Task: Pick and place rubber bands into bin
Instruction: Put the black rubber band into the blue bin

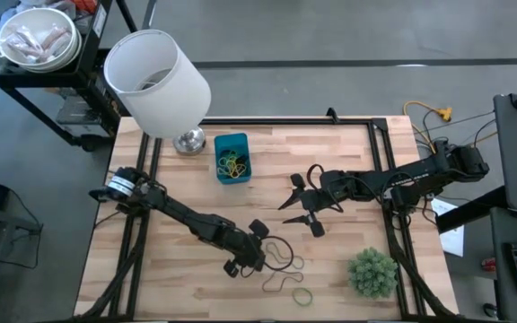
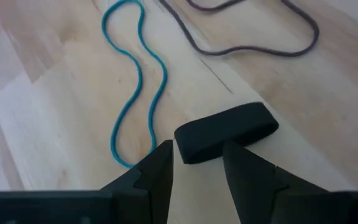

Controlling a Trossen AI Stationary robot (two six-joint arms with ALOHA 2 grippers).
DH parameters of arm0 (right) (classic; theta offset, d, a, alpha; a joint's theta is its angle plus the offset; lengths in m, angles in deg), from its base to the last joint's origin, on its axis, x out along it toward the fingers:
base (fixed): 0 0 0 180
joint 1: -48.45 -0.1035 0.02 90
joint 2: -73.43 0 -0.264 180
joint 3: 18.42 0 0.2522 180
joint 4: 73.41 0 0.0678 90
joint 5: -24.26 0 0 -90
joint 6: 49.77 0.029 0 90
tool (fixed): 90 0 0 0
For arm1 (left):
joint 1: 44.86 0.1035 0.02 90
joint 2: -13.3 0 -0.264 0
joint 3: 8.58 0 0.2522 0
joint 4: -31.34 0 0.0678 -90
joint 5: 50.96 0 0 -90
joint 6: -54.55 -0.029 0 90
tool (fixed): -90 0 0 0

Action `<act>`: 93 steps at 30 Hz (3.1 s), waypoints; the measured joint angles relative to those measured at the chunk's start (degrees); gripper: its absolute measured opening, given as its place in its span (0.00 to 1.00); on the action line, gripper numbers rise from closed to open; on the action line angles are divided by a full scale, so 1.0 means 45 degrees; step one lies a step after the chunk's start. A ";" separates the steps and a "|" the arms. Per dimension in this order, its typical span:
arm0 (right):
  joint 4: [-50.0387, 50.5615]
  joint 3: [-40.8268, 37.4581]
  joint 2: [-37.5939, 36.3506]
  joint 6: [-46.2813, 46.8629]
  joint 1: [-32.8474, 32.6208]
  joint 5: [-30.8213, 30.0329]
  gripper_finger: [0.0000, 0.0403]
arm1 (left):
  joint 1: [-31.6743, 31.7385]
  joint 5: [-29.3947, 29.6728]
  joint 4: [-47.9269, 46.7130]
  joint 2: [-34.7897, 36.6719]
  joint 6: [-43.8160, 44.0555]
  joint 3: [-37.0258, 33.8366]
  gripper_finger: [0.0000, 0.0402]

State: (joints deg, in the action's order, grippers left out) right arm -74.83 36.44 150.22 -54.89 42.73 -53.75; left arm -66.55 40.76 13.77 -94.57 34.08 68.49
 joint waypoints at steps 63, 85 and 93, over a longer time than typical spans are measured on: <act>0.0312 -0.0019 0.0010 0.0044 0.0000 -0.0005 0.46 | -0.0585 0.3083 -0.1397 0.0349 -0.0534 0.0583 0.00; 0.0383 -0.0019 0.0010 0.0220 -0.0010 -0.0005 0.46 | -0.0622 0.5051 -0.1282 0.0695 0.0817 0.0593 0.00; 0.0779 -0.0019 0.0005 0.0617 -0.0010 0.0000 0.46 | -0.0670 0.5261 -0.2873 0.0956 0.1157 0.0602 0.00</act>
State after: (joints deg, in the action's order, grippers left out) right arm -71.32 36.35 150.24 -52.12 42.69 -53.75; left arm -69.57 64.43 0.84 -90.27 39.28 71.20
